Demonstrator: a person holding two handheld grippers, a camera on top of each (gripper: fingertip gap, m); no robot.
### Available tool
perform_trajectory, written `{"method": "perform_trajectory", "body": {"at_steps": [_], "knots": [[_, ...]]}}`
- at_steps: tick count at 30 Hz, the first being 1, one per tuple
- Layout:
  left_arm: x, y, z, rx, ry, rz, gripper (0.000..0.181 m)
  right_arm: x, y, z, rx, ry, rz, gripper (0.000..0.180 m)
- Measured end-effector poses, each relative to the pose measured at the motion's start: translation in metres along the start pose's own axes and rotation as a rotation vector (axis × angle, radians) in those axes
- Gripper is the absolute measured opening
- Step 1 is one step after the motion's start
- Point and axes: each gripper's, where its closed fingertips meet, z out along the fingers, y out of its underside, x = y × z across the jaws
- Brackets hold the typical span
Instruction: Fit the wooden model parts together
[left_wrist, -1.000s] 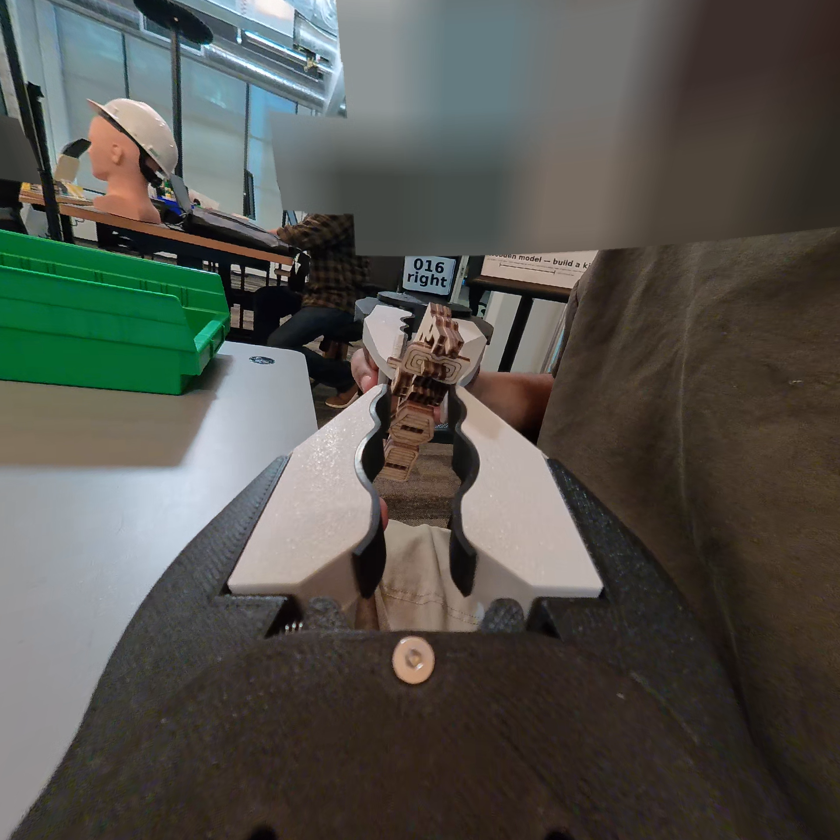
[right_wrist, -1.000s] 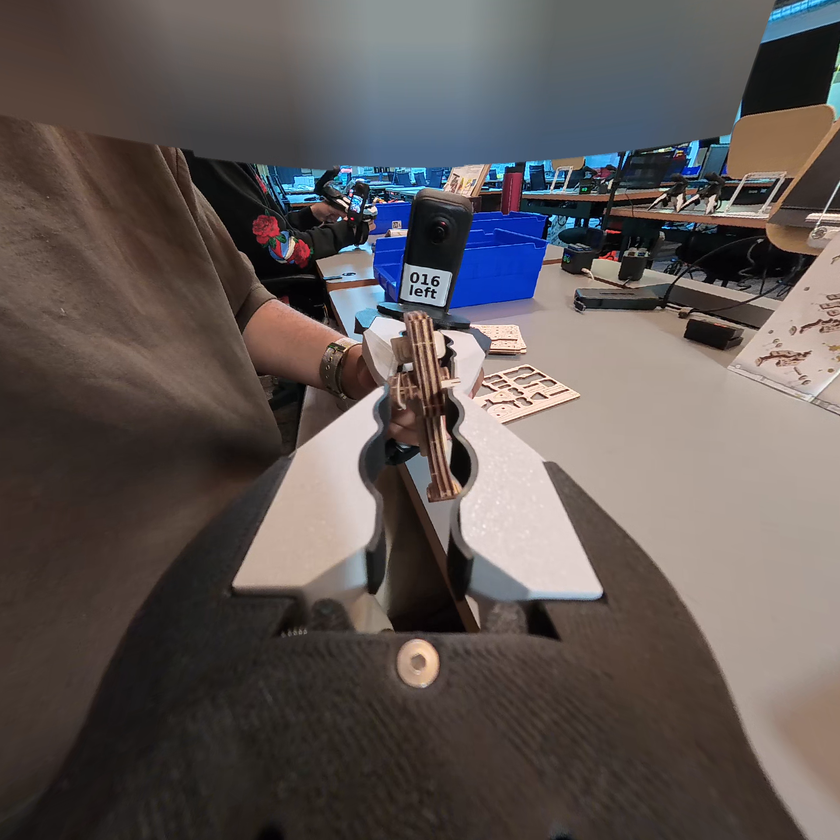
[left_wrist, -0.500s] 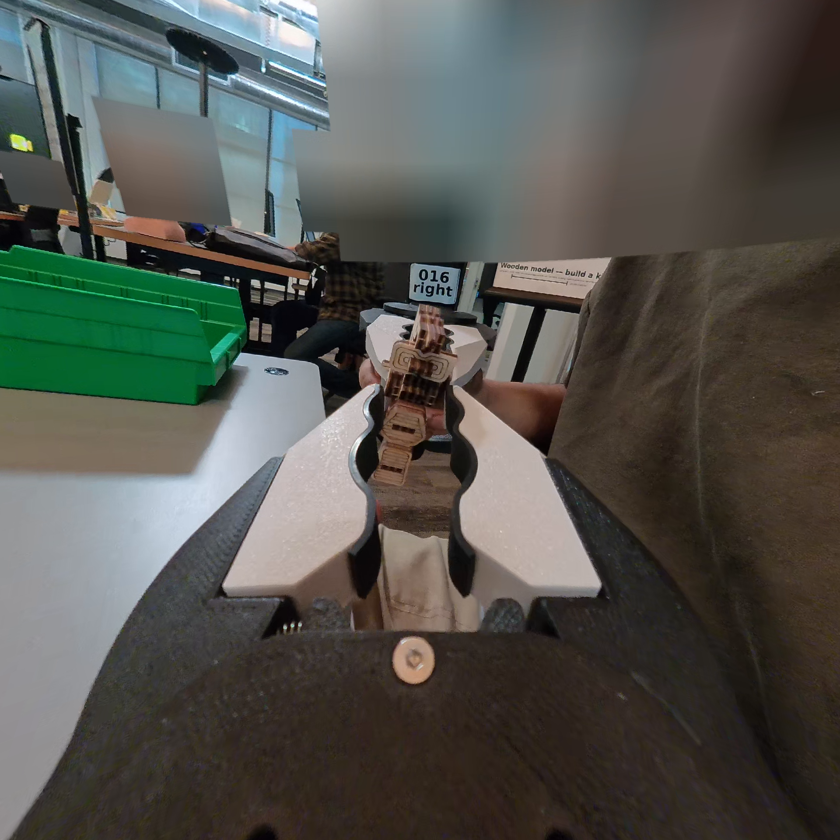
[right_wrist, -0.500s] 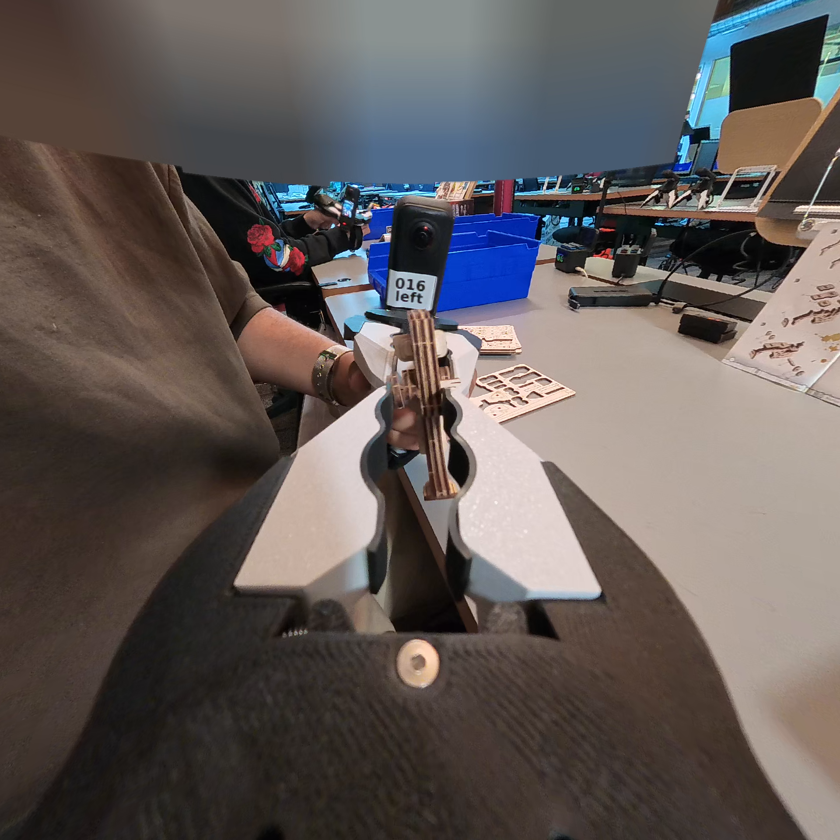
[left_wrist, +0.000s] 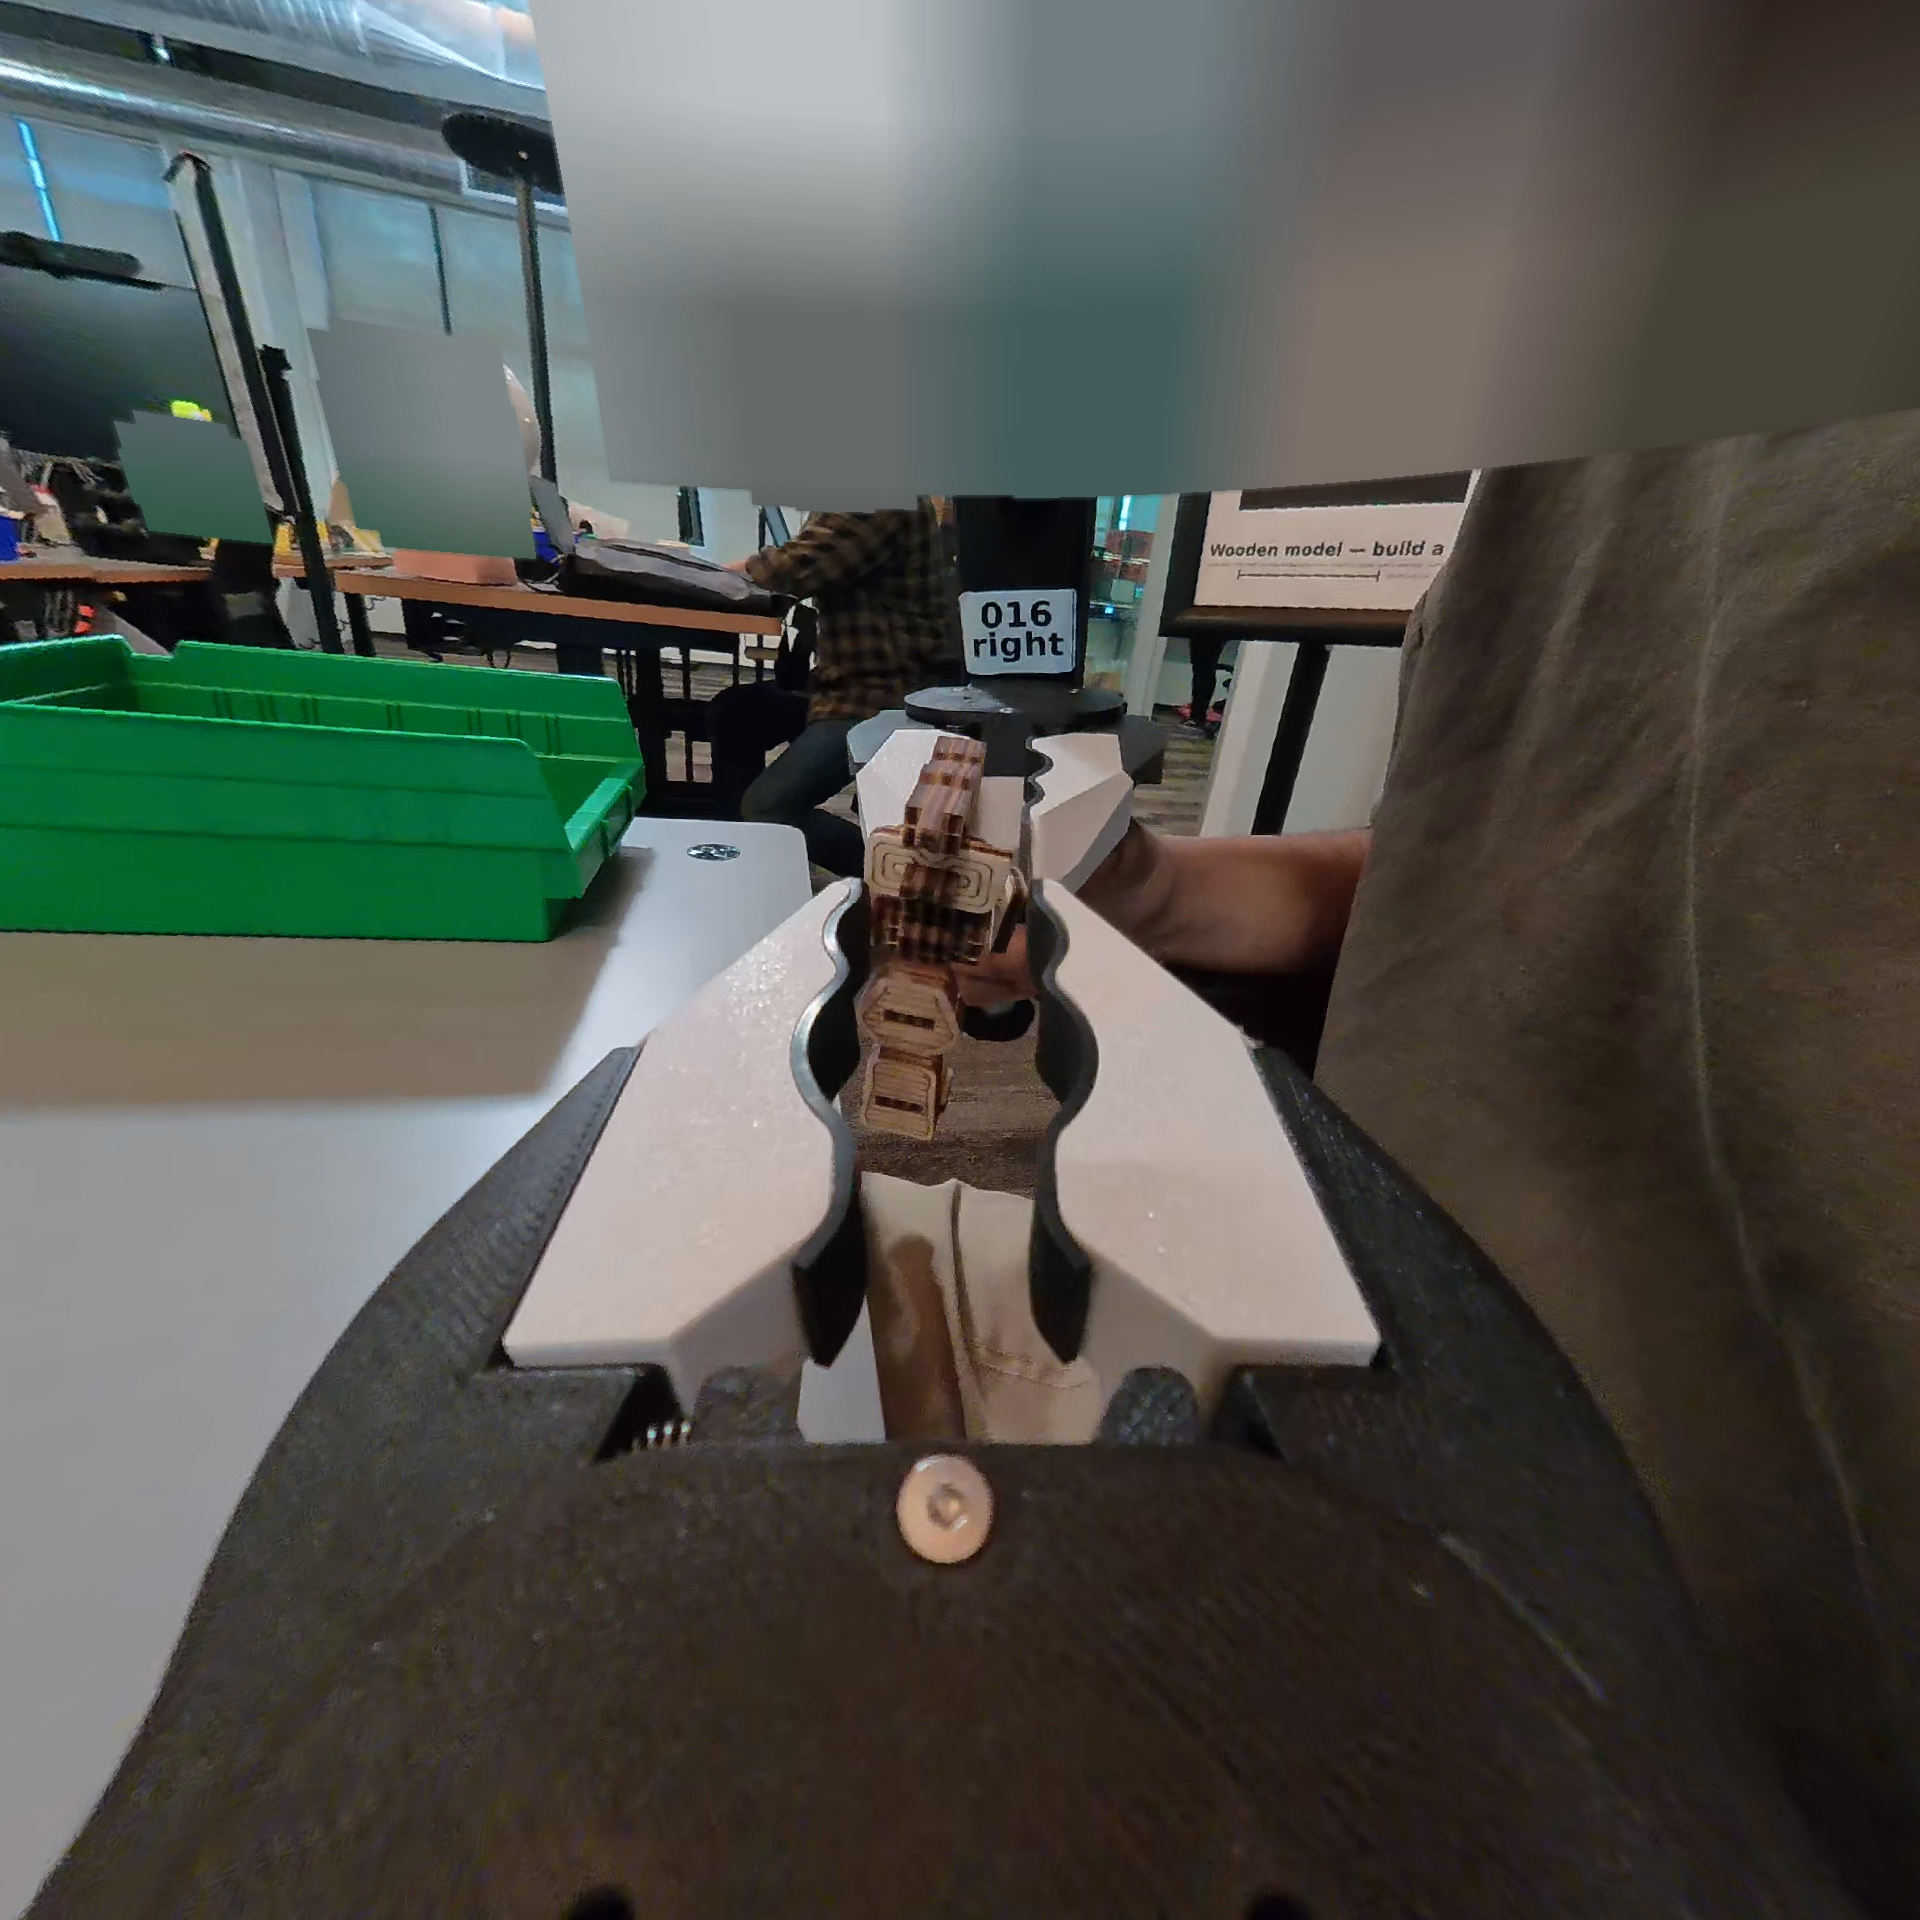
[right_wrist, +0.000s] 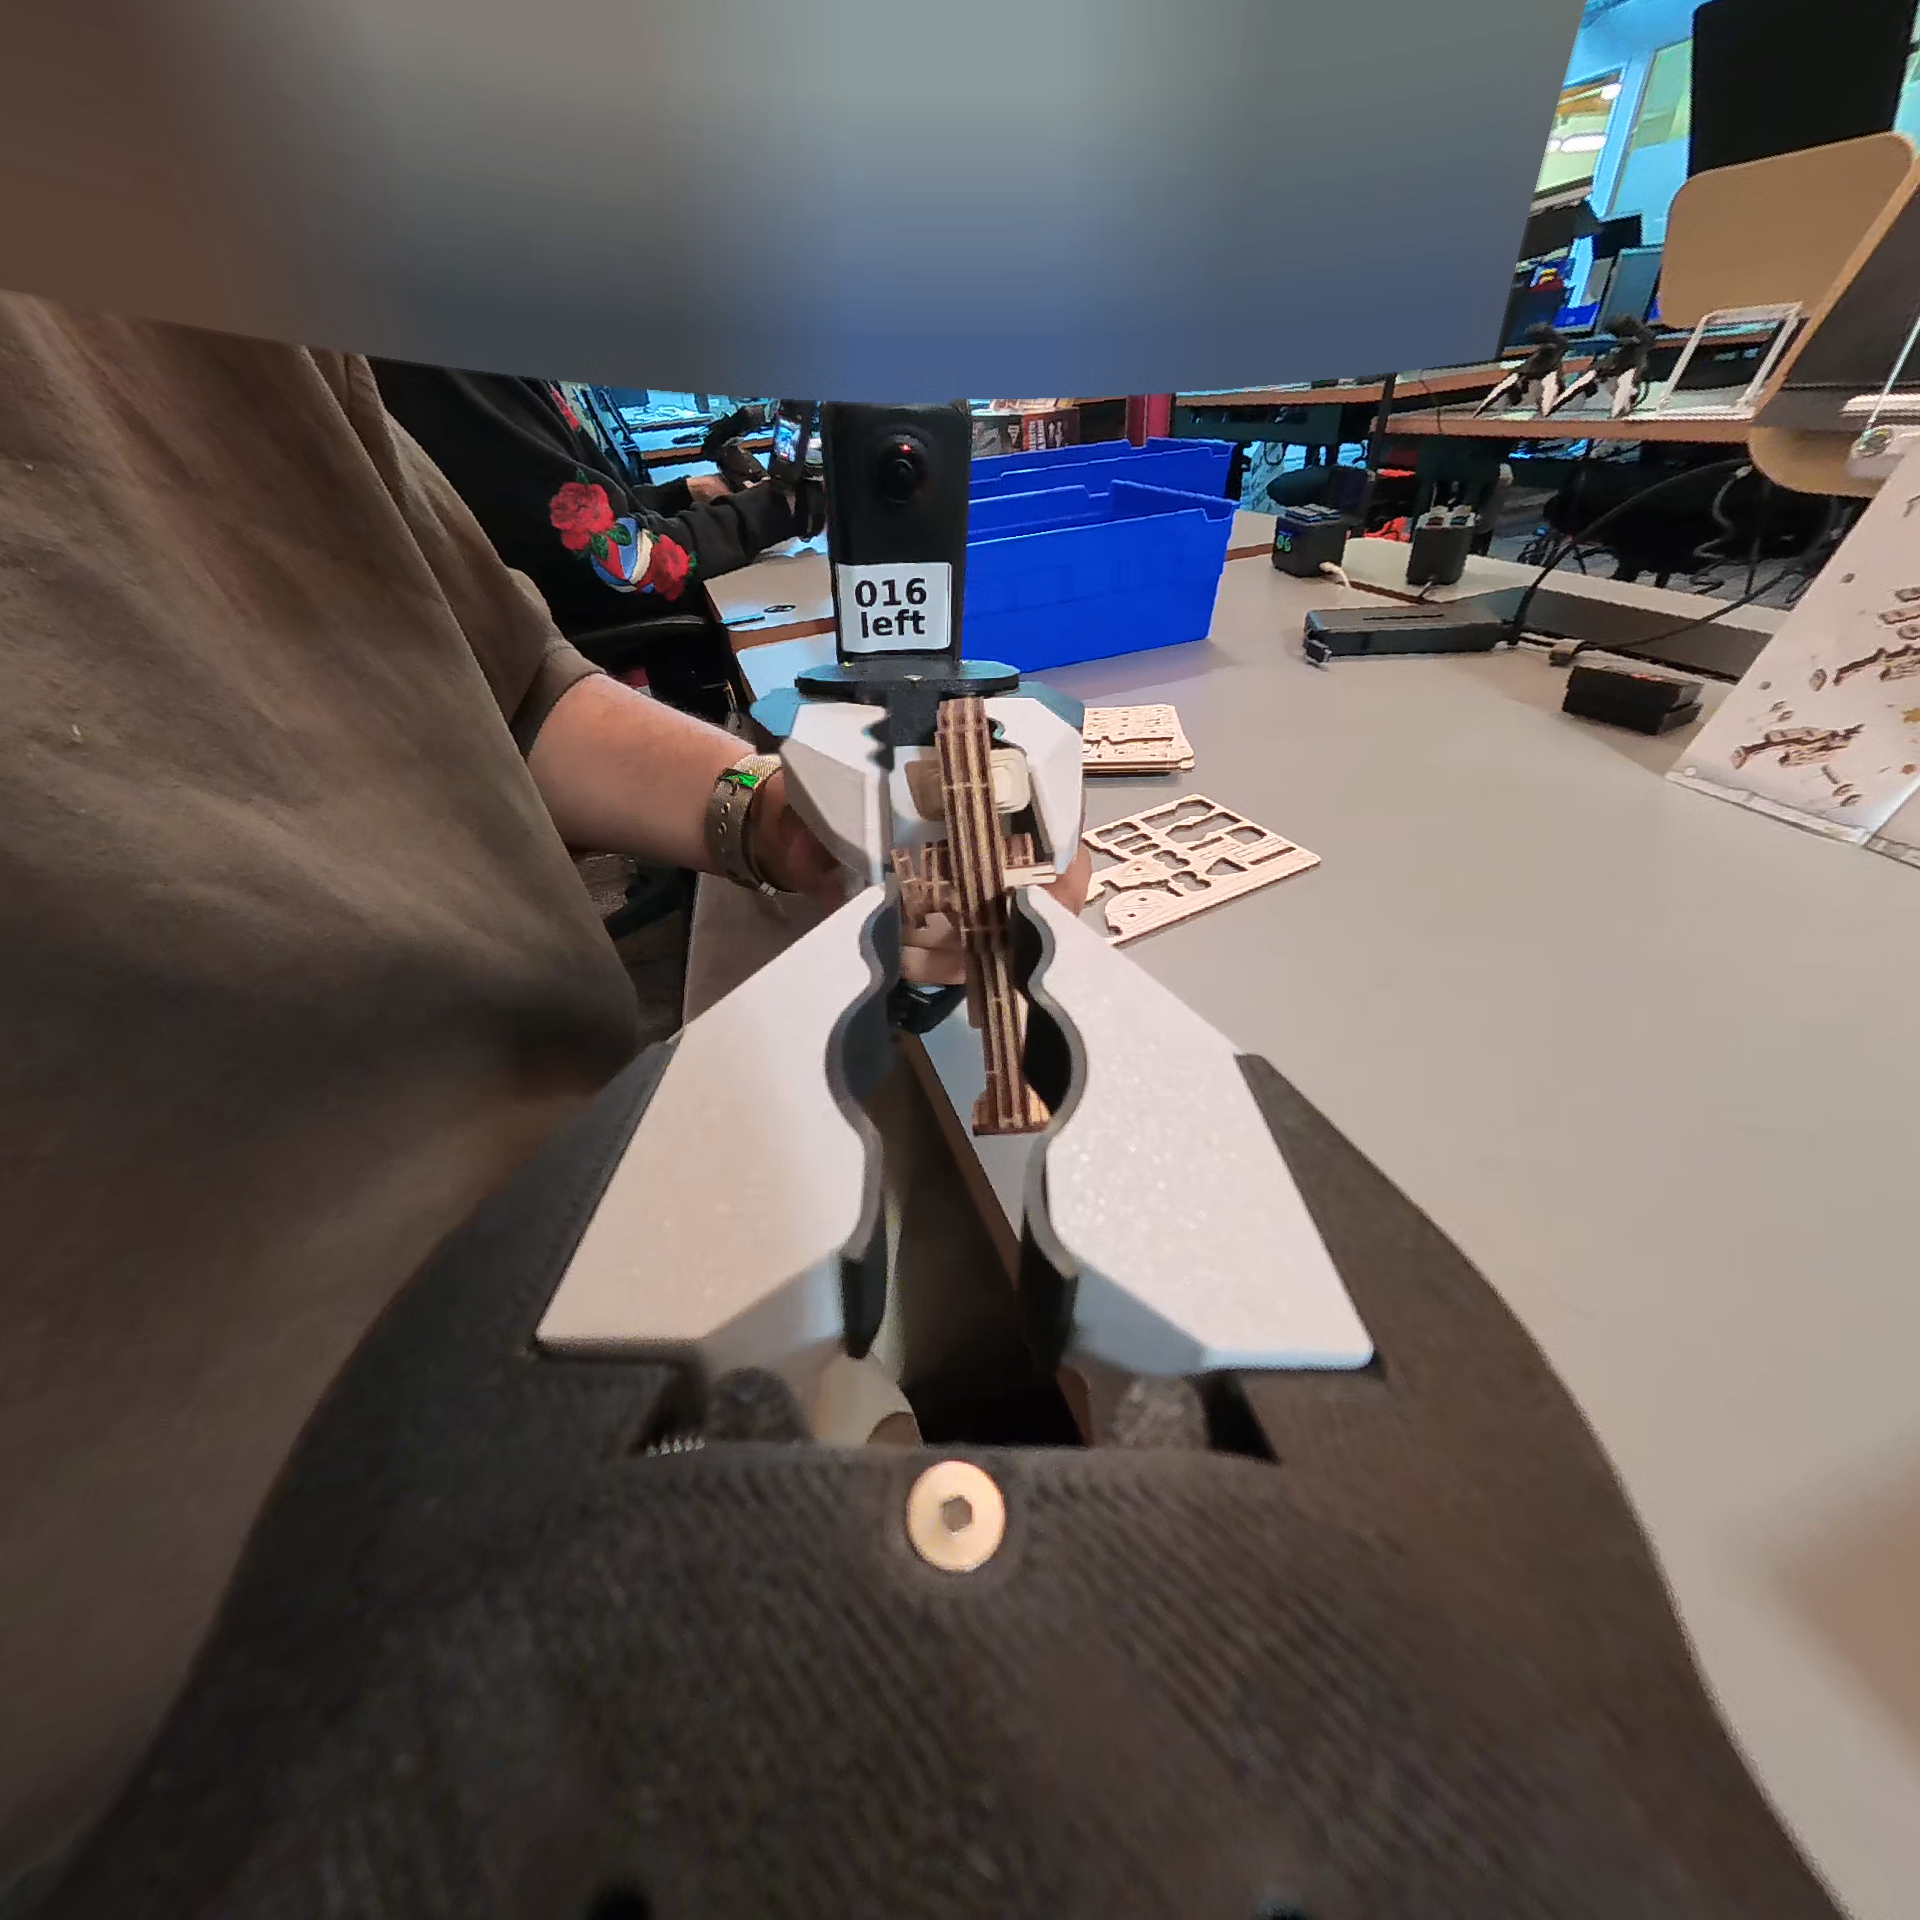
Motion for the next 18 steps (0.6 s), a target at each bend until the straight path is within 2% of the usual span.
{"method": "perform_trajectory", "body": {"at_steps": [12, 16, 18], "knots": [[-0.0025, -0.0005, -0.0009, -0.003, -0.007, -0.008, 0.022, 0.0007, -0.001, 0.0007, 0.008, 0.0, 0.015, 0.02], [-0.0005, -0.001, -0.0004, 0.0, 0.005, -0.012, 0.022, 0.006, -0.0026, -0.0002, 0.017, 0.027, 0.033, 0.038], [-0.0005, -0.0007, -0.0001, -0.002, 0.003, -0.012, 0.022, 0.0047, -0.0027, -0.0003, 0.019, 0.015, 0.036, 0.035]]}}
